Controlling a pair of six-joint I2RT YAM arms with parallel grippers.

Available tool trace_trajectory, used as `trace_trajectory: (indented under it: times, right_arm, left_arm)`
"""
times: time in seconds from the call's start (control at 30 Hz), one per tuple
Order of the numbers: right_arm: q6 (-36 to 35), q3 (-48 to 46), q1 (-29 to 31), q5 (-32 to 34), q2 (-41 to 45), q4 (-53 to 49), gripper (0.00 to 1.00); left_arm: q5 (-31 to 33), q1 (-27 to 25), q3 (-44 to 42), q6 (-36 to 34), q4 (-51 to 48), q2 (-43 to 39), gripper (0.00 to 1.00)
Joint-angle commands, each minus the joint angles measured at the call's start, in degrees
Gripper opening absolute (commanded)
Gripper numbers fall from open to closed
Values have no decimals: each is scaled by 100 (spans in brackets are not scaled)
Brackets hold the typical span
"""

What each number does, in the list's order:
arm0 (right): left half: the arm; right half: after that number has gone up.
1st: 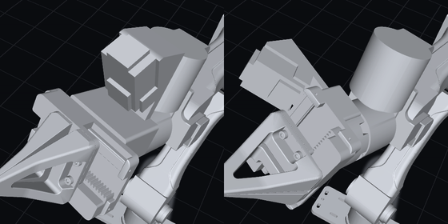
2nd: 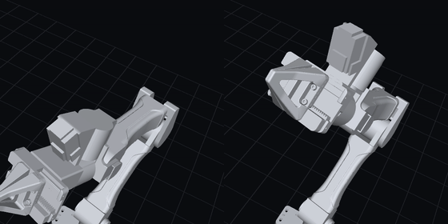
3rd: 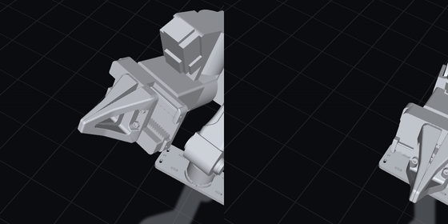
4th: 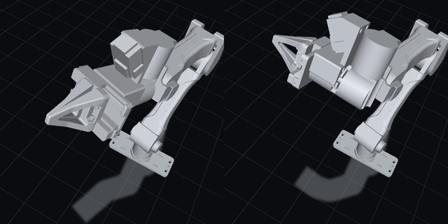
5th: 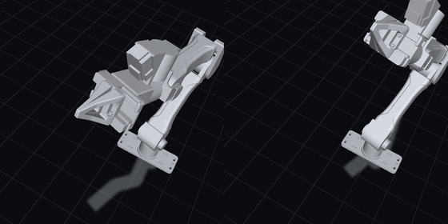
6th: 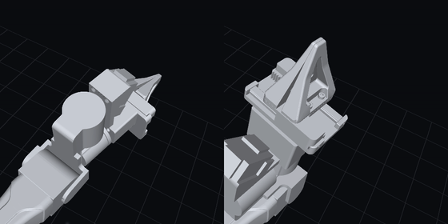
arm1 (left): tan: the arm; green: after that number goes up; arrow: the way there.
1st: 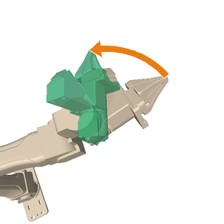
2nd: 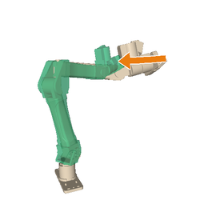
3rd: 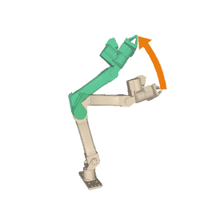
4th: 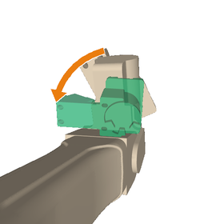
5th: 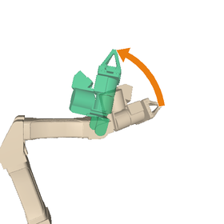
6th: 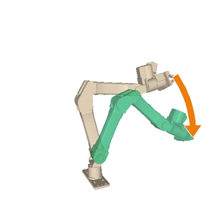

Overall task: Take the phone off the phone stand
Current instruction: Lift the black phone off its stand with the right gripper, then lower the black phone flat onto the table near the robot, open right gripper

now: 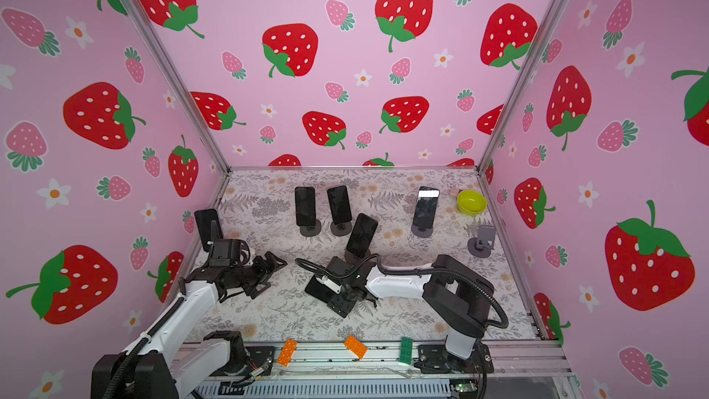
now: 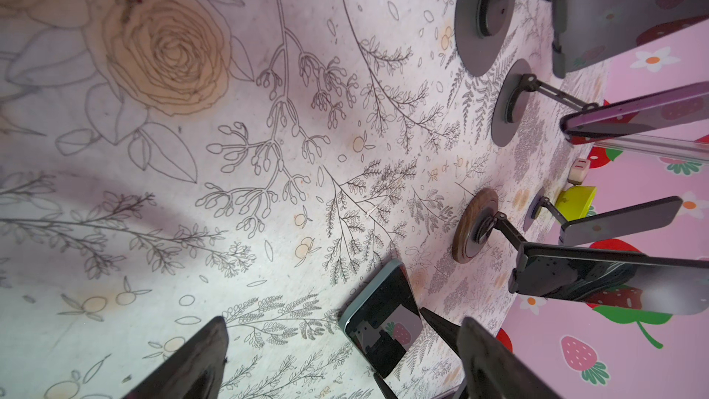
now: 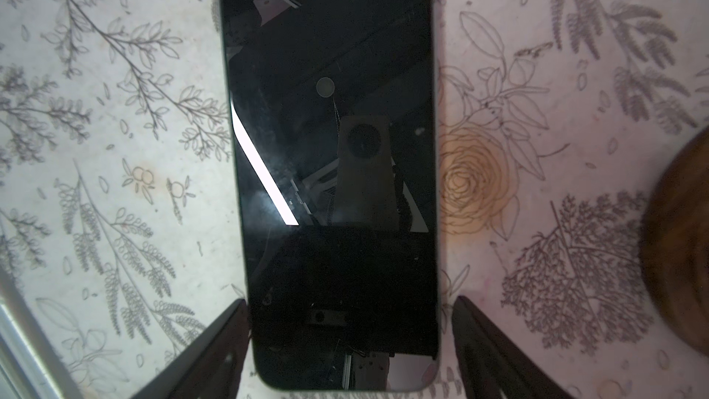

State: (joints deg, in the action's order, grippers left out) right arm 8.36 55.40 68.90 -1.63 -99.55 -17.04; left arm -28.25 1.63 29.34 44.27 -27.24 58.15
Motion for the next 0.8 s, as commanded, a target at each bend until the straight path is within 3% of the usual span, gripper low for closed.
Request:
trace_trajectory:
  times: [0.0,0.37,0.53,0.67,0.77]
  right_arm:
    - [369,104,45,13,-300,-339,81]
    - [910,481,140,350,-572,-353,79]
    - [948,545,149,163,-458,-327,82]
    - [523,168,142,-364,63,275,85]
    - [14,-38,86,-221,302,188,88]
  left_arm:
    - [69,29,-42,46,-58,-98,95]
    - [144,30,-104,80,-27,-171,96]
    - [-186,-18,-154,261,80,-51,96]
    - [-292,-291,-183,412,184,0,94]
    - [-226,-551,-254,575,257,15,93]
